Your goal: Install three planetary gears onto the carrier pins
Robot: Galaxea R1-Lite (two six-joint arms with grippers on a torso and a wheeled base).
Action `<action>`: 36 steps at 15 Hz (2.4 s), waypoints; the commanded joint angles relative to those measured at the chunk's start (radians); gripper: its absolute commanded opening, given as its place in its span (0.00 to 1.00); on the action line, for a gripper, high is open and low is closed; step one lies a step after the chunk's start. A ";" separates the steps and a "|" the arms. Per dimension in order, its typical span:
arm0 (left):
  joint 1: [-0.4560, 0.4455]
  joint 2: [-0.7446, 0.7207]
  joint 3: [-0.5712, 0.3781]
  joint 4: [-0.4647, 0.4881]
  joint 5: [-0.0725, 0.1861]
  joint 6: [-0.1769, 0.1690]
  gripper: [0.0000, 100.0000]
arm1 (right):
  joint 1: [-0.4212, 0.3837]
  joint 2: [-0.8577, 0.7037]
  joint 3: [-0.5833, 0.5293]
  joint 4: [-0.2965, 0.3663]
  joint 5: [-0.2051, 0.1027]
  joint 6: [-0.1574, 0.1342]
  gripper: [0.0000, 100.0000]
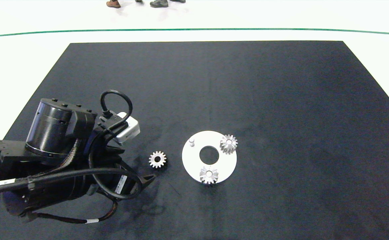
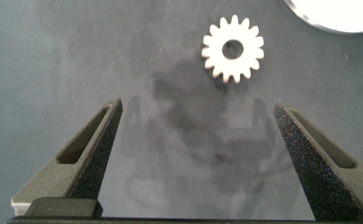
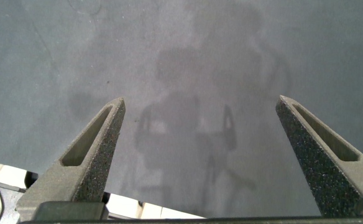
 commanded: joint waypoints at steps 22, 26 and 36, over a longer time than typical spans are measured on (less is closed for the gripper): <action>0.002 0.128 -0.029 -0.094 0.001 -0.027 0.77 | -0.004 -0.046 0.004 0.000 -0.002 -0.001 1.00; -0.001 0.133 -0.028 -0.094 0.001 -0.028 0.70 | -0.002 -0.043 0.005 -0.002 -0.002 -0.001 1.00; -0.039 0.153 -0.034 -0.131 0.001 -0.073 0.49 | -0.002 -0.031 0.007 -0.005 -0.001 0.000 1.00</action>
